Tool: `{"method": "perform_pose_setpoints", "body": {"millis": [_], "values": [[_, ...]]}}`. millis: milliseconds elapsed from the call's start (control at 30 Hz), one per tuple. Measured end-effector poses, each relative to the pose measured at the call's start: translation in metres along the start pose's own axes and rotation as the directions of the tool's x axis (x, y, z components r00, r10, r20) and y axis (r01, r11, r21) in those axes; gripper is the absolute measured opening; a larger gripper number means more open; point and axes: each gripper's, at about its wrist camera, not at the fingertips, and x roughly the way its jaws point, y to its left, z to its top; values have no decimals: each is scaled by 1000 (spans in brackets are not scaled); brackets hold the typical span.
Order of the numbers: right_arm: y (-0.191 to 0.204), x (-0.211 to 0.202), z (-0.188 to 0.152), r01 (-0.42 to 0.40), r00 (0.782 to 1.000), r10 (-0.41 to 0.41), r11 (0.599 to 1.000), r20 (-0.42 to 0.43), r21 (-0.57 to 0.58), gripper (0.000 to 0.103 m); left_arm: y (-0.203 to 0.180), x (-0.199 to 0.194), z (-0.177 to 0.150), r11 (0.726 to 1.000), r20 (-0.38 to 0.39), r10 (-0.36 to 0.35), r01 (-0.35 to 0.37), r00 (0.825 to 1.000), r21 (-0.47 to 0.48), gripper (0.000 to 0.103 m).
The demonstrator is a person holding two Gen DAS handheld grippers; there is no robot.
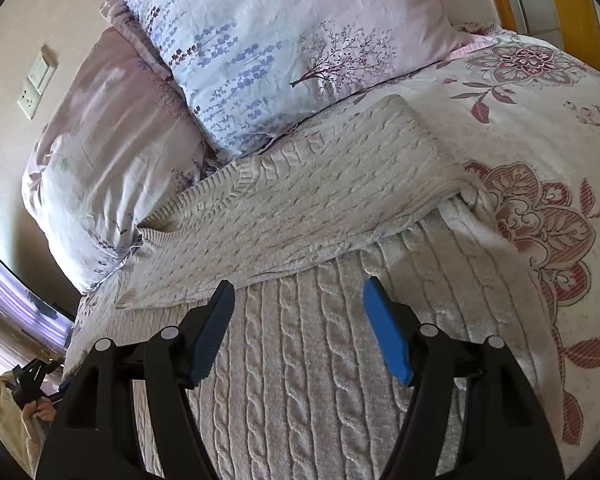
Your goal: Fold small clothes
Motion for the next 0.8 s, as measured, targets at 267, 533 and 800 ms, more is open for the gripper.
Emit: {"method": "perform_pose_setpoints", "body": {"millis": [267, 533, 800], "values": [[0, 1, 0, -10, 1000, 10, 1000, -9, -1, 72, 12, 3, 15, 999, 4, 9, -9, 1000, -38, 7], [1, 0, 0, -21, 1000, 21, 1000, -7, 4, 72, -38, -17, 15, 987, 51, -151, 147, 987, 63, 5], [2, -2, 0, -25, 1000, 25, 1000, -3, 9, 72, -153, -3, -52, 877, -106, -378, 392, 920, 277, 5]]}}
